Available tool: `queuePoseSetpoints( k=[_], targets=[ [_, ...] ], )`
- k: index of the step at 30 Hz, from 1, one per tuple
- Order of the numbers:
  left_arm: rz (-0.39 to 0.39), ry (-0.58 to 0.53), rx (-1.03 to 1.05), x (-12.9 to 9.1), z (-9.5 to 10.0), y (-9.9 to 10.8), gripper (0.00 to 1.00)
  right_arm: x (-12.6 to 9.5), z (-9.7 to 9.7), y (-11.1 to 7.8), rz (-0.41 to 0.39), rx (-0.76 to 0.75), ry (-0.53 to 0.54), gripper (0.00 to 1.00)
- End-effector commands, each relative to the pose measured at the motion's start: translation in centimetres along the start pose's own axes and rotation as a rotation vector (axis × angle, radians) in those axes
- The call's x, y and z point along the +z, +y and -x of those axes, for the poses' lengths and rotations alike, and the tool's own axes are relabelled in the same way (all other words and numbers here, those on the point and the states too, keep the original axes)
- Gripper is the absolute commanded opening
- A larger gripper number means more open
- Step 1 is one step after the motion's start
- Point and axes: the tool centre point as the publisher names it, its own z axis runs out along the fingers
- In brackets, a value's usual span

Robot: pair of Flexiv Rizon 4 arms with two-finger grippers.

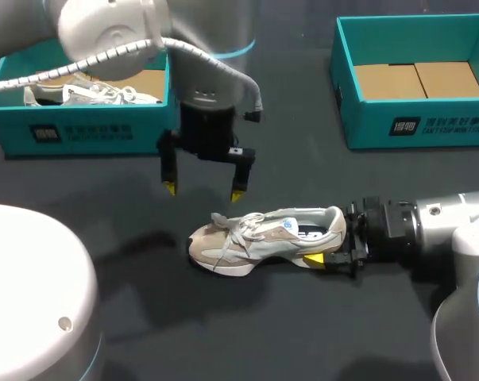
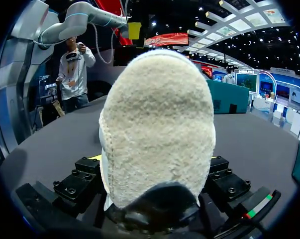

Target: Take the shoe out of the shoebox, open the shoe tongue, remove and reinsert the insole, then place the shoe into the shoebox

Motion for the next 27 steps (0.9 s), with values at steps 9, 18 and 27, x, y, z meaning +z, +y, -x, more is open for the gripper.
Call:
queuePoseSetpoints(
  k=[9, 18, 27],
  targets=[
    [0.027, -0.055, 0.019, 1.4, -5.5, -1.1, 1.0, 0.1, -0.1, 0.0, -0.002, -0.001, -0.003, 0.0],
    [0.037, -0.087, 0.021, 3.1, -8.9, -2.4, 1.0, 0.1, -0.1, 0.0, -0.002, -0.001, -0.003, 0.0],
    [0.063, -0.152, -0.02, 5.7, -13.2, -4.2, 1.0, 0.1, -0.1, 0.0, -0.002, -0.001, -0.003, 0.0]
  ],
)
